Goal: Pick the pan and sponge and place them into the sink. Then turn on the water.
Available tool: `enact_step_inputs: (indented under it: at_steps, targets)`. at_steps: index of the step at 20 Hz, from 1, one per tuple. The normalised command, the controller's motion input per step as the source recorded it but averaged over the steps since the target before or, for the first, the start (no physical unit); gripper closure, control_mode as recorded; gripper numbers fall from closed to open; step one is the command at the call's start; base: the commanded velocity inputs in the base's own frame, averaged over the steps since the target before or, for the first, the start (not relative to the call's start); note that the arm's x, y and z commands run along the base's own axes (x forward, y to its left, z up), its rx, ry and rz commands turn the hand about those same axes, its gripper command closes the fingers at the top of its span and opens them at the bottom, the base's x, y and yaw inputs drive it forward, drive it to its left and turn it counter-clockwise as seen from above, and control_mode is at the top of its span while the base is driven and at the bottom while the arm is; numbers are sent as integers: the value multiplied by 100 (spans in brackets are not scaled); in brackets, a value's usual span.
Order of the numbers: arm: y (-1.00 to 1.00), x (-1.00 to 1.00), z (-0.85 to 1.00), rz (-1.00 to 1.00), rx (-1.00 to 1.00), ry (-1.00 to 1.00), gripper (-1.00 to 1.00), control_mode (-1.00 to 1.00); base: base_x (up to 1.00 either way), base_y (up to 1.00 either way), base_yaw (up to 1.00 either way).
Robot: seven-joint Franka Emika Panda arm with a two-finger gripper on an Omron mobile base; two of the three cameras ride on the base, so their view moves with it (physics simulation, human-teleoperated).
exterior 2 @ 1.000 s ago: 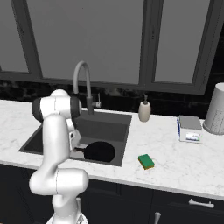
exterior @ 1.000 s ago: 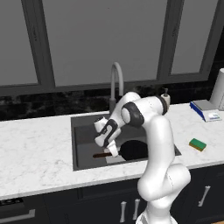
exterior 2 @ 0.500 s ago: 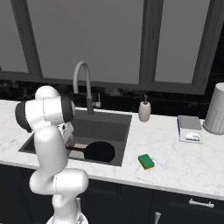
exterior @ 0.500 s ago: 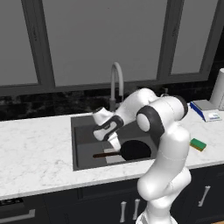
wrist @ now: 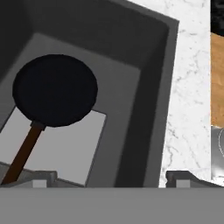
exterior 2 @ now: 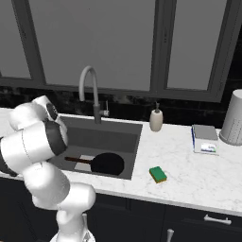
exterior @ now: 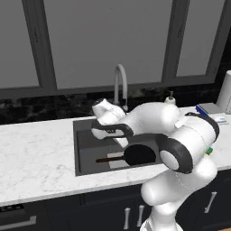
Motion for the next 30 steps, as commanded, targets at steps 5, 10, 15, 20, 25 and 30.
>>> enact_step_inputs:
  at_steps: [5,10,15,20,25,30]
  targets:
    - [0,-74,100,29,0,-5,-100,-100,0,0,0]
    - [-9,-94,100,38,-1,-5,-100,-100,0,0,0]
    - [-39,-100,100,46,-6,0,-100,-100,0,0,0]
    - [-56,-96,89,44,-5,0,-100,-100,0,0,0]
    - [-70,-63,60,45,0,5,-100,-100,0,0,0]
    - [-81,-20,28,38,-2,27,-100,-100,0,0,0]
